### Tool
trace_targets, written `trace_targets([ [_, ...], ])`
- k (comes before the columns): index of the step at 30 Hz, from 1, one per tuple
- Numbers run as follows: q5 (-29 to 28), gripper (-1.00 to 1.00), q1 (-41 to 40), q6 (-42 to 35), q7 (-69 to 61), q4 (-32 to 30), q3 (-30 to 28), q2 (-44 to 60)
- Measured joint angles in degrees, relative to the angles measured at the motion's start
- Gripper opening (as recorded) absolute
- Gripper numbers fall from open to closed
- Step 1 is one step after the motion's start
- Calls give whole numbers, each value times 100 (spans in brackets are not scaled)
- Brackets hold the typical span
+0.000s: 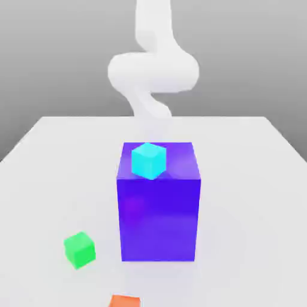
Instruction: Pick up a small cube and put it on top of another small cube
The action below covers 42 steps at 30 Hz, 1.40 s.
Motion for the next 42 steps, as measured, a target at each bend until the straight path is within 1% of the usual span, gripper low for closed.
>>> trace_targets([
  [10, -192, 0, -642, 362, 745, 470, -251, 2111],
  [17, -133, 0, -1031, 614, 1123, 793, -564, 3565],
  [24, 176, 0, -1477, 866, 1334, 1115, -766, 5029],
  [33, 816, 0, -2097, 1176, 1446, 1539, -915, 6926],
  [37, 1023, 0, -2260, 1691, 1358, 1743, -790, 7757],
  [38, 1044, -100, -2280, 1769, 1345, 1770, -768, 7865],
  [42, 1051, -100, -2280, 1772, 1339, 1770, -766, 7865],
])
